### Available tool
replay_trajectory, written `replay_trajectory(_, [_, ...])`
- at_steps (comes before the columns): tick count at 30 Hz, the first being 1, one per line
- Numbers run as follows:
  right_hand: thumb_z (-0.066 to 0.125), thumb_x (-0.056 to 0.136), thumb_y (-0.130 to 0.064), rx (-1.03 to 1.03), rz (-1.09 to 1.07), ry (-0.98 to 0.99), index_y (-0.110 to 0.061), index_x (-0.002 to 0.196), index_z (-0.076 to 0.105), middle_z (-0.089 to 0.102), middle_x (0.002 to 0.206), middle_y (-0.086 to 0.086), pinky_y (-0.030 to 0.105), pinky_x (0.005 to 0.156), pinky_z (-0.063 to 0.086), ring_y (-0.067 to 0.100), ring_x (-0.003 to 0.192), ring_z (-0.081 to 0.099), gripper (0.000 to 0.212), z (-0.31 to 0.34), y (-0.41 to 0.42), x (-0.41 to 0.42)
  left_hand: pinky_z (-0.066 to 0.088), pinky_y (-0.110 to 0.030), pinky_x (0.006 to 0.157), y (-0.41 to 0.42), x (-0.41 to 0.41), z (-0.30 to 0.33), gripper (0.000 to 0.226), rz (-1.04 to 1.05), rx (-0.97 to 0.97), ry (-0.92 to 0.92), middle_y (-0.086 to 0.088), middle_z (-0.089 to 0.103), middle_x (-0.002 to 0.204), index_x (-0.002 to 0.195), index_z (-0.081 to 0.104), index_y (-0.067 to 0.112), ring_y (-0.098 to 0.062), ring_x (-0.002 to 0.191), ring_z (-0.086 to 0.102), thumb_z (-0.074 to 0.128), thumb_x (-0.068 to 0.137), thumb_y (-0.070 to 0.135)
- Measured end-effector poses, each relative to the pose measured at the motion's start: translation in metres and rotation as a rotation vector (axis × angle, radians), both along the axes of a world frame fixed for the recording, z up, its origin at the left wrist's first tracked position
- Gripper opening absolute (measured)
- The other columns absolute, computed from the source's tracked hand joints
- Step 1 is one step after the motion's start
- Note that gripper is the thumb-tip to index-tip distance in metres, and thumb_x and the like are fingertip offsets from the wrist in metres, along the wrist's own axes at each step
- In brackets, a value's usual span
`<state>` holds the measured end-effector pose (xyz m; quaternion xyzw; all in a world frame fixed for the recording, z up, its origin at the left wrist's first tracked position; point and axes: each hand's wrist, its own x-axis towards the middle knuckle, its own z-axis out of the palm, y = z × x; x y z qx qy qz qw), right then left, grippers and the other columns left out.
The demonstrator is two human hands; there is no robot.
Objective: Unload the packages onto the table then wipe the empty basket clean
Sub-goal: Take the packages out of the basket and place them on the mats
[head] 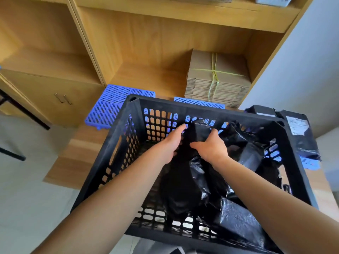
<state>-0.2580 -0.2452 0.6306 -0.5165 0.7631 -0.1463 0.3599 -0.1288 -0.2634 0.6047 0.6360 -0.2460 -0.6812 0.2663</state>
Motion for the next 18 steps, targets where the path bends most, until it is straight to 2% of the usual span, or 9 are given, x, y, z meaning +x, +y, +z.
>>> replay_trajectory(3, [0.076, 0.080, -0.030, -0.034, 0.033, 0.042, -0.011, 0.132, 0.039, 0.063, 0.110, 0.007, 0.037, 0.085, 0.049, 0.030, 0.102, 0.060, 0.066, 0.010, 0.006, 0.004, 0.038, -0.043, 0.109, -0.001, 0.018, 0.006, 0.079, 0.011, 0.018, -0.031, -0.008, 0.058, 0.137, 0.139, 0.052, 0.014, -0.026, 0.124, 0.054, 0.048, 0.084, 0.071])
replay_trajectory(6, [0.074, 0.081, -0.023, -0.127, 0.132, 0.091, -0.012, 0.146, 0.035, 0.063, 0.116, 0.007, 0.031, 0.082, 0.040, 0.030, 0.113, 0.058, 0.077, 0.027, 0.017, 0.009, 0.043, -0.044, 0.101, -0.001, 0.040, 0.014, 0.072, 0.034, 0.033, -0.018, -0.012, 0.063, 0.121, 0.129, 0.057, 0.007, -0.029, 0.114, 0.058, 0.049, 0.089, 0.067])
replay_trajectory(8, [0.074, 0.078, -0.021, -0.222, 0.188, 0.099, -0.018, 0.149, 0.035, 0.065, 0.119, 0.004, 0.027, 0.080, 0.037, 0.027, 0.112, 0.059, 0.081, 0.041, 0.026, 0.011, 0.046, -0.045, 0.096, 0.001, 0.055, 0.023, 0.078, 0.035, 0.042, -0.005, -0.014, 0.063, 0.116, 0.129, 0.056, 0.004, -0.031, 0.110, 0.058, 0.051, 0.087, 0.069])
replay_trajectory(11, [0.074, 0.074, -0.018, -0.374, 0.307, 0.092, -0.025, 0.145, 0.041, 0.064, 0.121, -0.003, 0.023, 0.081, 0.036, 0.021, 0.111, 0.059, 0.079, 0.058, 0.039, 0.008, 0.048, -0.049, 0.093, 0.008, 0.071, 0.037, 0.094, 0.053, 0.090, 0.103, -0.020, 0.060, 0.127, 0.138, 0.048, -0.001, -0.038, 0.114, 0.058, 0.056, 0.081, 0.073])
replay_trajectory(14, [0.075, 0.072, -0.015, -0.517, 0.534, 0.082, -0.025, 0.145, 0.041, 0.058, 0.132, -0.005, 0.018, 0.093, 0.033, 0.015, 0.121, 0.052, 0.081, 0.068, 0.054, -0.001, 0.050, -0.053, 0.095, 0.018, 0.083, 0.054, 0.099, 0.087, 0.110, 0.268, -0.024, 0.056, 0.134, 0.141, 0.044, -0.002, -0.040, 0.117, 0.058, 0.063, 0.078, 0.071])
replay_trajectory(16, [0.073, 0.070, -0.018, -0.652, 0.715, 0.175, -0.021, 0.145, 0.042, 0.057, 0.135, -0.003, 0.024, 0.105, 0.030, 0.015, 0.126, 0.048, 0.081, 0.068, 0.064, -0.008, 0.053, -0.053, 0.091, 0.025, 0.090, 0.064, 0.090, 0.118, 0.082, 0.354, -0.021, 0.063, 0.125, 0.134, 0.053, 0.002, -0.038, 0.111, 0.063, 0.068, 0.075, 0.068])
replay_trajectory(18, [0.075, 0.065, -0.014, -0.790, 0.846, 0.289, -0.014, 0.143, 0.043, 0.055, 0.139, 0.000, 0.039, 0.111, 0.031, 0.017, 0.131, 0.047, 0.084, 0.063, 0.074, -0.014, 0.058, -0.051, 0.083, 0.033, 0.095, 0.072, 0.079, 0.123, 0.046, 0.375, -0.016, 0.070, 0.111, 0.122, 0.063, 0.006, -0.034, 0.100, 0.068, 0.073, 0.072, 0.066])
